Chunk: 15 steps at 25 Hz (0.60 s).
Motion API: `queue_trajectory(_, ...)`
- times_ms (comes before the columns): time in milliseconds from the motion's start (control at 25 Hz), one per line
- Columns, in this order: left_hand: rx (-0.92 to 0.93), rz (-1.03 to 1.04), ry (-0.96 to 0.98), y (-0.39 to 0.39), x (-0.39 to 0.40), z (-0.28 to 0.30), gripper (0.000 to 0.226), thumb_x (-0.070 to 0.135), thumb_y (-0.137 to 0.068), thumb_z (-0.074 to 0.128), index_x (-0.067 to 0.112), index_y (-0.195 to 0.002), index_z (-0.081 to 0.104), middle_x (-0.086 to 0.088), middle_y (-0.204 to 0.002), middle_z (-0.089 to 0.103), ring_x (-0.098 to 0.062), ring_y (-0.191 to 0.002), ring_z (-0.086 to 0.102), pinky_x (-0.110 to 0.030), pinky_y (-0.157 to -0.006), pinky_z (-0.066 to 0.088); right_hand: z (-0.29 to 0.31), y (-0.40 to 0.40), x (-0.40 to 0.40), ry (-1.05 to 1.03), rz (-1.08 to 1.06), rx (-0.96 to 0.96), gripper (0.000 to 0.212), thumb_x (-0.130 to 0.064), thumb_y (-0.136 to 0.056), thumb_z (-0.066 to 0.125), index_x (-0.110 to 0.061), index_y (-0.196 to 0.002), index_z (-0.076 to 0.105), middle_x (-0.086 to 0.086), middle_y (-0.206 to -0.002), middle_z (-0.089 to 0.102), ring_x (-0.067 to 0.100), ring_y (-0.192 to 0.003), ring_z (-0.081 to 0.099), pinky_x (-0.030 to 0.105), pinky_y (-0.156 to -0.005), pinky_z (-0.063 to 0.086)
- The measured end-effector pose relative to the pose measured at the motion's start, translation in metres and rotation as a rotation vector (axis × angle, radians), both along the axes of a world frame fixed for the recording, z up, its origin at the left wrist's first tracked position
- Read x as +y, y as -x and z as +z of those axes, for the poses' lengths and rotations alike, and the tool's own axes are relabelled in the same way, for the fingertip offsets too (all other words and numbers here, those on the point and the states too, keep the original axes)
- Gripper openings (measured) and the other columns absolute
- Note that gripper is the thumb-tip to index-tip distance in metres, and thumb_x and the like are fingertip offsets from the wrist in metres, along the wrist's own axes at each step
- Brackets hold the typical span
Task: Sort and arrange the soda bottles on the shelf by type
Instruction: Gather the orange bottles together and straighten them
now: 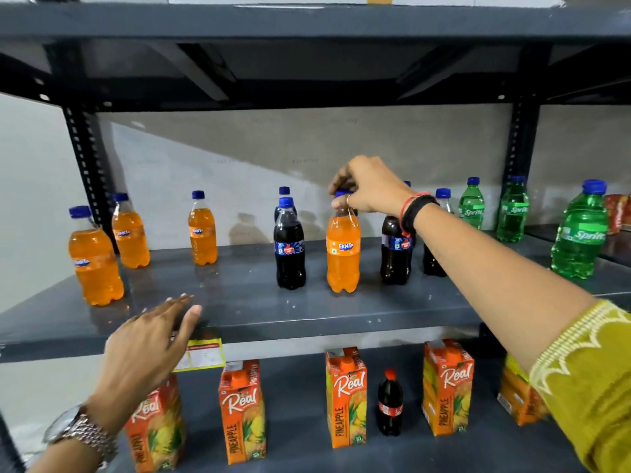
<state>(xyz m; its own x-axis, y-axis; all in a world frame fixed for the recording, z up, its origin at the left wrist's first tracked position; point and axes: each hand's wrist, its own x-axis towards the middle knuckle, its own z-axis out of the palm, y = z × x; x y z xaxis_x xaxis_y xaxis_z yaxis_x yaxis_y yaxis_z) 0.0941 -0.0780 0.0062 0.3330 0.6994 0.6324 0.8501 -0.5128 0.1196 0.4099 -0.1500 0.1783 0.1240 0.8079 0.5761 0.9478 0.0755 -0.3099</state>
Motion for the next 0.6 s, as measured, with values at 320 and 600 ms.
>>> queue_trajectory(320,0.047,-0.111,-0.113,0.118,0.053,-0.021,0.045,0.038,-0.089,0.036,0.017,-0.117,0.064,-0.003,-0.122,0.064,-0.023,-0.114,0.059,-0.042,-0.097,0.043,-0.001,0.125,0.041,-0.116,0.083,0.066,0.02,-0.01,-0.073,0.075,-0.01,-0.093,0.07,-0.001,-0.088,0.069,0.007,-0.083,0.063,0.013,-0.076,0.049)
queue_trajectory(600,-0.081,-0.059,-0.128,0.183,0.097,-0.017,0.033,0.031,-0.089,0.048,0.016,-0.113,0.065,-0.009,-0.114,0.069,-0.028,-0.104,0.065,-0.043,-0.08,0.052,-0.028,0.218,0.114,-0.174,0.096,0.128,0.027,-0.008,-0.075,0.073,-0.008,-0.101,0.068,0.006,-0.103,0.071,0.011,-0.09,0.064,0.025,-0.088,0.051)
